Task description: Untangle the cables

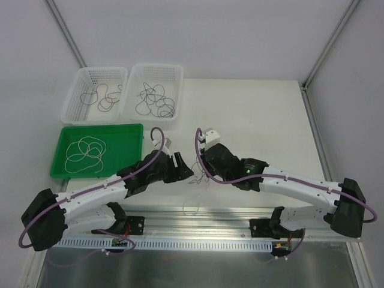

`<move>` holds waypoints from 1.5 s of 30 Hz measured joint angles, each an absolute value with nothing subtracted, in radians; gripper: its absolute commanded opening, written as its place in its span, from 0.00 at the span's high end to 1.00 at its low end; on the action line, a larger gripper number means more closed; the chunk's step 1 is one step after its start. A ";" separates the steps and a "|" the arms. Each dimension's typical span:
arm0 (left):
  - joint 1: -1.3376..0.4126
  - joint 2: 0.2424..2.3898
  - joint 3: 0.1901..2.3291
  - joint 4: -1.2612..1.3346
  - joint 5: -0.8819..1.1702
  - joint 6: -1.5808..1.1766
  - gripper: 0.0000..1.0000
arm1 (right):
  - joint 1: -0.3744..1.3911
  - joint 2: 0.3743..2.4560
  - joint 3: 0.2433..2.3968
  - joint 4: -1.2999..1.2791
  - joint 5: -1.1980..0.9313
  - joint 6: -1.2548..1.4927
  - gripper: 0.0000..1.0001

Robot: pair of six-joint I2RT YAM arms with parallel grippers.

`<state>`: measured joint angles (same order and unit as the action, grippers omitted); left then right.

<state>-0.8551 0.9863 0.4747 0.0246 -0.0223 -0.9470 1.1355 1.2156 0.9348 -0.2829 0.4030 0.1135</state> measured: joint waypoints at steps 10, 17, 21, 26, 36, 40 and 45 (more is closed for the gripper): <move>-0.937 1.194 0.579 0.070 -0.088 -0.954 0.50 | 1.156 1.227 0.935 -0.289 0.416 0.102 0.99; -0.972 1.314 0.620 0.072 -0.110 -0.953 0.85 | 1.166 1.227 0.935 -0.290 0.419 0.099 0.99; -0.976 1.324 0.623 0.070 -0.141 -0.941 1.00 | 1.172 1.207 0.933 -0.306 0.458 0.093 0.99; -0.973 1.256 0.623 0.005 -0.260 -0.902 1.00 | 1.172 1.077 0.891 -0.390 0.591 0.095 0.99; -0.739 0.984 0.623 -0.165 -0.411 -0.772 1.00 | 1.127 0.727 0.886 -0.688 0.888 0.175 0.99; -0.660 0.927 0.643 -0.210 -0.427 -0.715 1.00 | 1.123 0.567 0.886 -0.752 0.928 0.204 0.99; -0.645 0.941 0.714 -0.237 -0.427 -0.662 1.00 | 1.123 0.440 0.888 -0.794 0.936 0.215 0.99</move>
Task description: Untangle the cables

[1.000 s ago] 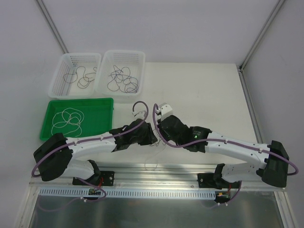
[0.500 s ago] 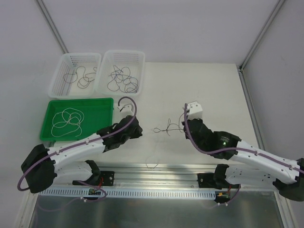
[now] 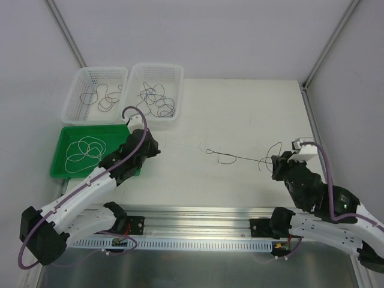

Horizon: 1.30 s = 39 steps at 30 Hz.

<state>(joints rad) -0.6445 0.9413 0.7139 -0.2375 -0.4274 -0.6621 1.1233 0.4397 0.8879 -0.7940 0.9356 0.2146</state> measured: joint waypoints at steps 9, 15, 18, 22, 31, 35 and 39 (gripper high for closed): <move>-0.534 1.034 0.779 -0.279 -0.389 -0.633 1.00 | 1.123 0.440 0.929 -0.926 0.958 0.310 0.94; -0.581 1.038 0.779 -0.291 -0.238 -0.635 1.00 | 1.120 0.515 0.929 -0.901 0.891 0.282 0.97; -0.703 1.049 0.782 -0.287 -0.175 -0.635 1.00 | 1.119 0.678 0.916 -0.820 0.823 0.268 0.97; -0.811 1.056 0.778 -0.280 -0.105 -0.643 1.00 | 1.106 0.897 0.895 -0.758 0.767 0.268 0.96; -0.852 1.037 0.632 -0.263 -0.104 -0.712 1.00 | 0.988 1.066 0.857 -0.749 0.648 0.290 0.38; -0.866 1.037 0.620 -0.259 -0.105 -0.729 1.00 | 1.023 1.023 0.830 -0.683 0.534 0.256 0.49; -0.877 1.039 0.620 -0.244 -0.107 -0.743 1.00 | 1.066 0.961 0.801 -0.603 0.421 0.250 0.53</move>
<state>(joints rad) -0.8768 1.0386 0.6201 -0.2436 -0.1070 -0.7425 1.0660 0.9607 0.8009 -0.6033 0.4210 0.2497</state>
